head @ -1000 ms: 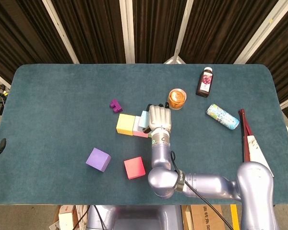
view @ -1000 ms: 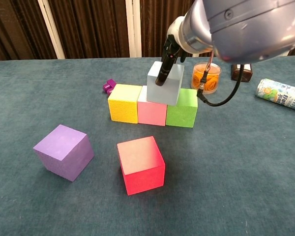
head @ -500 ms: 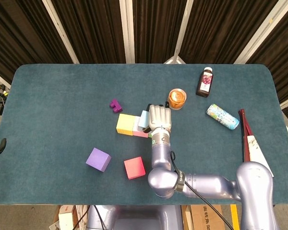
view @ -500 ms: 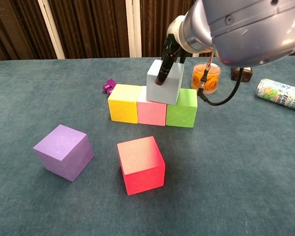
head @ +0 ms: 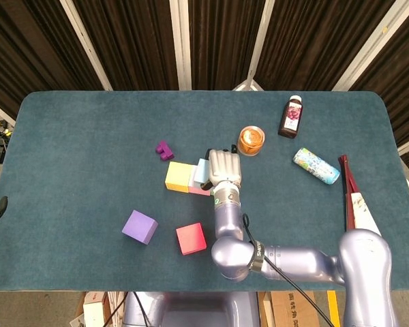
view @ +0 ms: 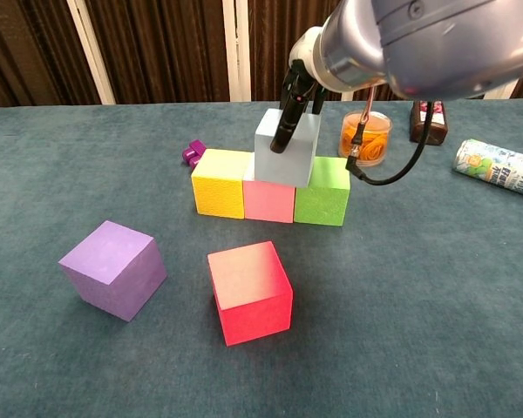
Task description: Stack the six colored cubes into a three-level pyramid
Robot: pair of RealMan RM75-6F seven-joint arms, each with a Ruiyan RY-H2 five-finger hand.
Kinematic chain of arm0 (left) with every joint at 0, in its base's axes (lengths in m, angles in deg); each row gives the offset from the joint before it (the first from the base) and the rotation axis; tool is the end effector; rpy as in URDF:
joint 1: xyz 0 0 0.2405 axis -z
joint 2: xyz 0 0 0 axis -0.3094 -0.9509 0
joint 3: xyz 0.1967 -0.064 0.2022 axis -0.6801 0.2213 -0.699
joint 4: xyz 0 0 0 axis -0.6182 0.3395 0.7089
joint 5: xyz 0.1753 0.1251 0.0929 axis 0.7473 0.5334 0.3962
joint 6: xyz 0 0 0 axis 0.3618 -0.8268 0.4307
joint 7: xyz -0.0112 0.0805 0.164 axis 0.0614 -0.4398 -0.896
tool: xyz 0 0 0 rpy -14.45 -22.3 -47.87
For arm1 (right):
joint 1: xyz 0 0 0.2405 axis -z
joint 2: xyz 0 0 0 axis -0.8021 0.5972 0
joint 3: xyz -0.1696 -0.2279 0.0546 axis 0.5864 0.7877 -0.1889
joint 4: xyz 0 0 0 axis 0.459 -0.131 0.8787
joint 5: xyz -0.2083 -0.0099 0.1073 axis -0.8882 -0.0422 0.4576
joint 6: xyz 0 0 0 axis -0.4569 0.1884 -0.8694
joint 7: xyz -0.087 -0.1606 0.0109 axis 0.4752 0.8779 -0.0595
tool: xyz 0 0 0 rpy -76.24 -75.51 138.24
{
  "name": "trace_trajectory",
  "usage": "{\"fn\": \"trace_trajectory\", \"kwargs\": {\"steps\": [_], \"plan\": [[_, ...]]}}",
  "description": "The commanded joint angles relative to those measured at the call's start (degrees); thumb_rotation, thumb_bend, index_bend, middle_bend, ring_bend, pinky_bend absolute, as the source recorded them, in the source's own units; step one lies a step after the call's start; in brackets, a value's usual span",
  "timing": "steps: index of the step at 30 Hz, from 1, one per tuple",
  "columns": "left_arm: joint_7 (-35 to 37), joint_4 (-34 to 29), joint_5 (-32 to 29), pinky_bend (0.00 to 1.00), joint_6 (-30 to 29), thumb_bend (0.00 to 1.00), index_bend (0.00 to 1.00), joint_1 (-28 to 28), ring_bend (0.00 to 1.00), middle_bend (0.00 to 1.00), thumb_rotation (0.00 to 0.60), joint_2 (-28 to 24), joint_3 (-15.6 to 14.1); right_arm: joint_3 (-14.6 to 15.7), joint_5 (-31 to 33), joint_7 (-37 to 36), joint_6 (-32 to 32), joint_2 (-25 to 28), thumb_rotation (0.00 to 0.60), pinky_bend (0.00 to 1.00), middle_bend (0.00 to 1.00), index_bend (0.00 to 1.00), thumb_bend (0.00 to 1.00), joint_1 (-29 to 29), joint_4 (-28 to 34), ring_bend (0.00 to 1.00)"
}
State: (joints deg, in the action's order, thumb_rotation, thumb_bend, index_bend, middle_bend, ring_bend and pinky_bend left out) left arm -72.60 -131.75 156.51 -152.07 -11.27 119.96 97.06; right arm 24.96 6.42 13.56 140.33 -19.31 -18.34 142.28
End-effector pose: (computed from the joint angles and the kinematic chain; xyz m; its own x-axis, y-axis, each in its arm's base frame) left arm -0.3526 0.2696 0.1805 0.3321 -0.3743 0.8658 0.9431 0.1176 -0.3110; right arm 0.0225 -0.4516 -0.0451 0.2609 -0.3904 0.8829 -0.9438 0.0892 0.3183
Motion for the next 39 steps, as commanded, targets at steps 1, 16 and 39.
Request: {"fn": "trace_trajectory", "kwargs": {"steps": [1,16,39], "plan": [[0.0,0.0,0.0,0.00,0.0,0.33,0.07,0.0,0.00,0.02,0.600,0.0,0.0,0.2,0.5,0.4,-0.9,0.5,0.600,0.00,0.43,0.37,0.20,0.1,0.1,0.25],[-0.4,0.1,0.0,0.00,0.0,0.33,0.07,0.1,0.00,0.02,0.600,0.2,0.0,0.8,0.3,0.0,-1.5,1.8,0.600,0.00,0.43,0.37,0.20,-0.5,-0.1,0.25],[-1.1,0.4,0.0,0.00,-0.5,0.33,0.07,0.1,0.00,0.02,0.600,0.7,0.2,2.5,1.9,-1.0,-6.9,4.1,0.600,0.00,0.43,0.37,0.20,0.3,-1.1,0.25]]}}
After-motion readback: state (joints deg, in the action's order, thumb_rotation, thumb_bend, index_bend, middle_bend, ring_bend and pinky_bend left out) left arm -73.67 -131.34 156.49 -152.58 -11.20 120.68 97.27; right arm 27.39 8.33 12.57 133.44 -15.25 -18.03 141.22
